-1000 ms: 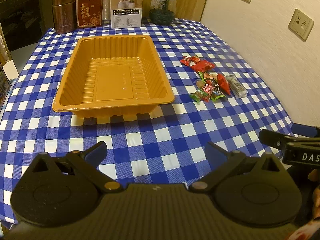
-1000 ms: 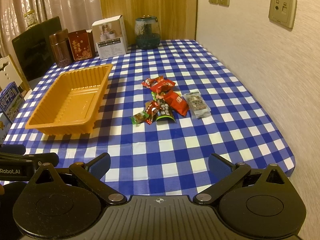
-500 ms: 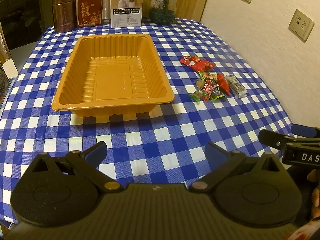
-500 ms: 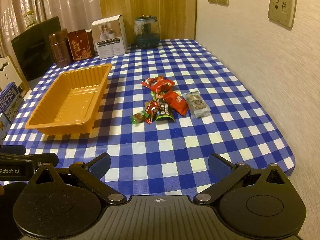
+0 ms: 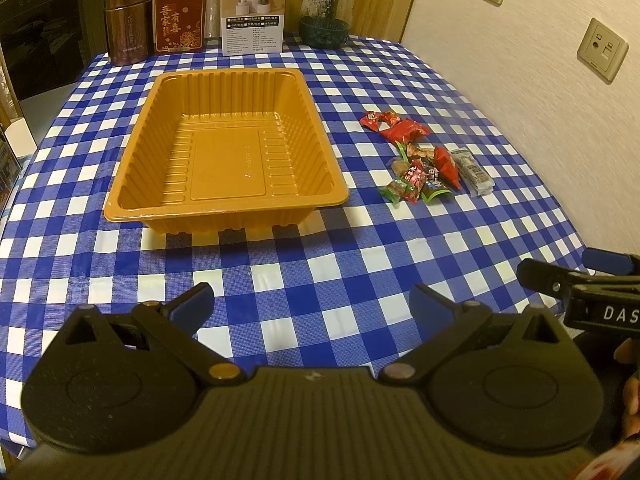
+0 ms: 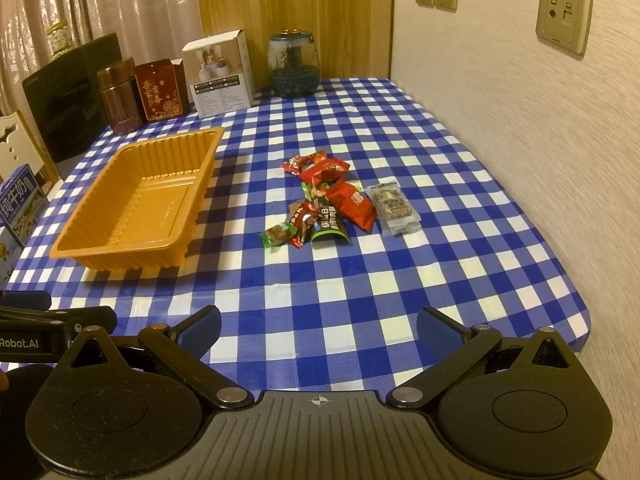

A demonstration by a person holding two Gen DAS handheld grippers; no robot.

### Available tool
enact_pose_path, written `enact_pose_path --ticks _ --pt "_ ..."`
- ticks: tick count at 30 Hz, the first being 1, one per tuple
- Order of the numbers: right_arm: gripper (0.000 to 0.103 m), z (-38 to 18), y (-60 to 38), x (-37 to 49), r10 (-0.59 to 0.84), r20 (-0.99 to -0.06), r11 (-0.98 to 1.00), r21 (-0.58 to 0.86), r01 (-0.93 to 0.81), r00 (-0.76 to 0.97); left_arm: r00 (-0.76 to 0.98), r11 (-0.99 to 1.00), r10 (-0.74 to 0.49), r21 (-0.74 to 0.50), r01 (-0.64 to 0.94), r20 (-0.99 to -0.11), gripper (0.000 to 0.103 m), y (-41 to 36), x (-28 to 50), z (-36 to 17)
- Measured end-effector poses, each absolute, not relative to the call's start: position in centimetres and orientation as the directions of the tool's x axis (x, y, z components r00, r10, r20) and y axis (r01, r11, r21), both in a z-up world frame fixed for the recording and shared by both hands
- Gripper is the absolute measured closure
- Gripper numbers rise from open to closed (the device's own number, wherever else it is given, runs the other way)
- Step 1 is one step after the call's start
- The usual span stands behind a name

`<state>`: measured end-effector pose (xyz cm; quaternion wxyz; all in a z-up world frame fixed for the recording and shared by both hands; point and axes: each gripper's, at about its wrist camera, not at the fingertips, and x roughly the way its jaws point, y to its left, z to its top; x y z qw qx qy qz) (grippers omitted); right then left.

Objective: Organize snacks

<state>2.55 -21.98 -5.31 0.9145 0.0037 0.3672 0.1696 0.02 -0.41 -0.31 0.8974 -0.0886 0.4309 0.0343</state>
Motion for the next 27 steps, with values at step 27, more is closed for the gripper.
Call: enact_pose_path --ticks 27 --pt "0.0 -5.46 -22.29 2.57 0.313 -0.669 0.943 0.137 -0.302 0.675 0.626 0.98 -0.031 -0.147 -0.135 -0.779 0.0 -0.35 0.09 -0.41"
